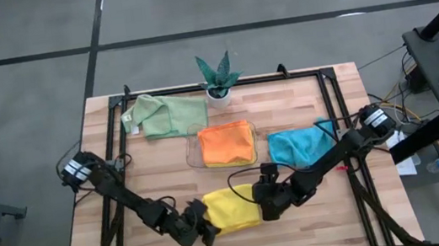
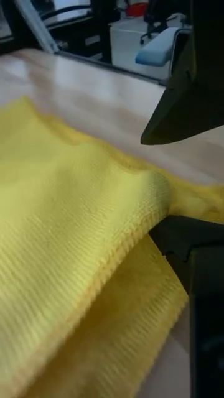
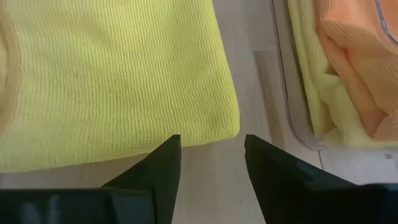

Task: Fold microfiber towels
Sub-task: Fold the yellow microfiber towel

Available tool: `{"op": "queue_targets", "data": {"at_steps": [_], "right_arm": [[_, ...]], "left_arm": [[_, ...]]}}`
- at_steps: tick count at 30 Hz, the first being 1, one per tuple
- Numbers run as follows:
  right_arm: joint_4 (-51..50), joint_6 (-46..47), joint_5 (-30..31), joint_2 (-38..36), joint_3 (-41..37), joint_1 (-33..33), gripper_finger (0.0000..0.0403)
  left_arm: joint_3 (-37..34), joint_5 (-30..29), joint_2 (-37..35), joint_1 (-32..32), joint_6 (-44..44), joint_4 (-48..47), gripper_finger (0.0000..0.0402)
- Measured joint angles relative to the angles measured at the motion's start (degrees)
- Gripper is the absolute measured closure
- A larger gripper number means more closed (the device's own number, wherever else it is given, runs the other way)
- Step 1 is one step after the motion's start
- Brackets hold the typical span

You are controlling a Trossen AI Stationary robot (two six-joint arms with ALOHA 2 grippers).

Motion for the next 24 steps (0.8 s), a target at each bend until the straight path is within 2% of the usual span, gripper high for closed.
{"op": "queue_targets", "data": {"at_steps": [4,13,17,24], "right_arm": [[0.0,0.3,0.3,0.0,0.0,0.0,0.0232],[0.0,0.5,1.0,0.0,0.0,0.0,0.0232],[0.0,0.9,1.0,0.0,0.0,0.0,0.0232],[0.0,2.4,1.0,0.0,0.0,0.0,0.0232]], "left_arm": [[0.6,1.3,-0.3,0.0,1.5,0.0,0.0254],[0.5,2.3,-1.8,0.0,3.0,-0.5,0.0393],[0.5,2.5,-4.5,0.0,4.3,-0.7,0.0392],[0.5,6.3,-8.2,-0.3,4.0,-2.0,0.0399]]}}
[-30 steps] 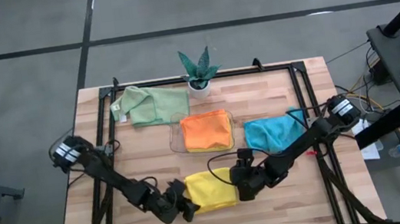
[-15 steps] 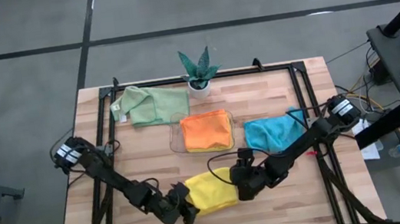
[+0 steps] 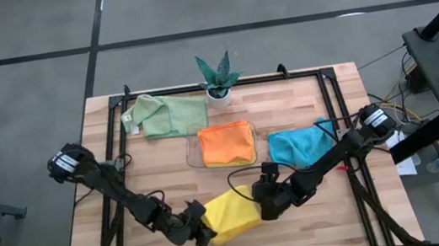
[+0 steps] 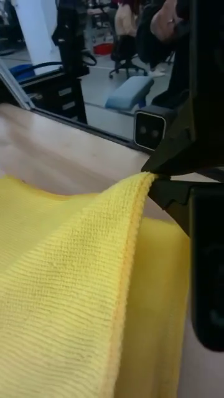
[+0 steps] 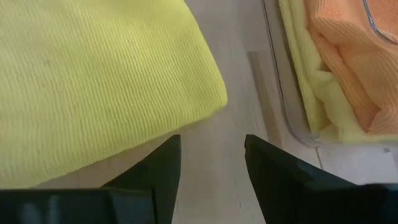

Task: Fold microfiber towels
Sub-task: Fold the yellow microfiber towel

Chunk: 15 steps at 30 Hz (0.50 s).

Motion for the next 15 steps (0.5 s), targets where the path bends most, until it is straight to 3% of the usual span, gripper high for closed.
{"op": "queue_targets", "data": {"at_steps": [10,15], "right_arm": [[0.4,2.9,0.0,0.0,0.0,0.0,0.0232],[0.7,2.9,0.0,0.0,0.0,0.0,0.0232]], "left_arm": [[0.0,1.9,3.6,-0.6,-1.6,4.1,0.0398],[0.0,2.4,5.9,-0.7,-1.7,8.7,0.0361]]}}
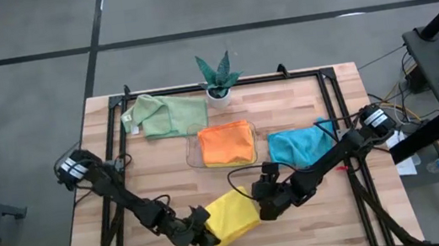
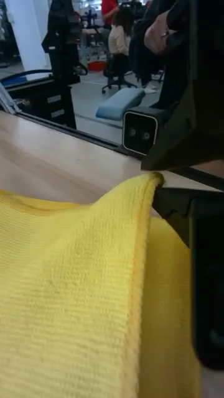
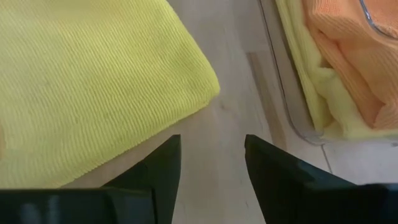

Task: Fold microfiber towels
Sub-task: Fold the yellow microfiber towel

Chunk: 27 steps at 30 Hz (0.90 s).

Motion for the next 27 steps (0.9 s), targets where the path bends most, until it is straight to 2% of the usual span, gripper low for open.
{"op": "queue_targets", "data": {"at_steps": [6,12,15,21,24,27], "right_arm": [[0.5,0.0,0.0,0.0,0.0,0.0,0.0232],[0.6,0.0,0.0,0.0,0.0,0.0,0.0233],[0.6,0.0,-0.1,0.0,0.0,0.0,0.0233],[0.6,-0.1,-0.1,0.0,0.0,0.0,0.0233],[1.5,0.0,-0.1,0.0,0.0,0.0,0.0233],[4.9,-0.5,-0.1,0.0,-0.4,0.0,0.0235]], "left_arm": [[0.0,1.6,0.6,-0.3,-0.1,0.8,0.0290],[0.0,7.1,0.6,-0.3,-3.5,0.4,0.0231],[0.0,9.9,0.6,-0.3,-6.3,-1.4,0.0221],[0.0,22.3,0.6,-0.2,-9.7,-3.0,0.0220],[0.0,23.7,-0.3,-0.3,-9.0,-3.0,0.0220],[0.0,21.8,-2.4,0.0,-5.6,-2.9,0.0220]]}}
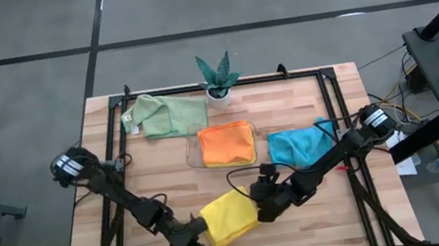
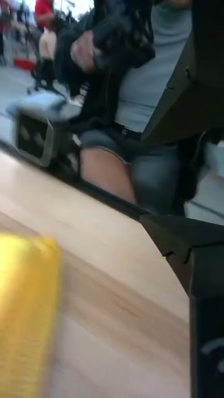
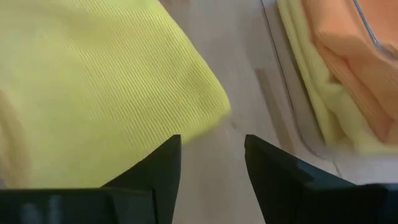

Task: Fold microfiber towels
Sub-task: Fold the yellow microfiber towel

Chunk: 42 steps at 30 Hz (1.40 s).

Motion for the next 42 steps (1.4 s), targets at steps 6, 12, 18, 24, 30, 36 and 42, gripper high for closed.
{"op": "queue_targets", "data": {"at_steps": [6,12,18,24,30,36,42], "right_arm": [[15.4,-5.1,-0.6,0.0,-3.4,0.0,0.0253],[29.5,-11.0,-2.2,0.2,-4.9,-0.9,0.0255],[36.7,-14.2,-5.7,3.9,-4.9,-2.3,0.0255],[37.3,-15.1,-5.8,7.9,-4.4,-3.3,0.0266],[31.4,-15.5,-6.1,8.8,-4.3,-3.5,0.0350],[24.9,-14.3,-6.1,8.7,-4.4,-3.4,0.0390],[21.8,-14.3,-5.5,8.3,-4.3,-3.4,0.0390]], "left_arm": [[0.0,-17.6,-4.4,1.0,16.4,-2.1,0.0240],[0.0,-36.2,-3.4,1.9,29.8,-1.8,0.0296],[0.0,-36.3,1.2,2.6,30.9,-2.2,0.0359],[0.0,-35.3,4.0,2.6,29.6,-1.6,0.0399],[-0.1,-31.5,4.4,2.6,27.5,-5.0,0.0396],[-0.2,-26.1,4.5,2.4,23.5,-10.2,0.0396],[-0.5,-23.7,3.7,2.5,22.1,-11.5,0.0396]]}}
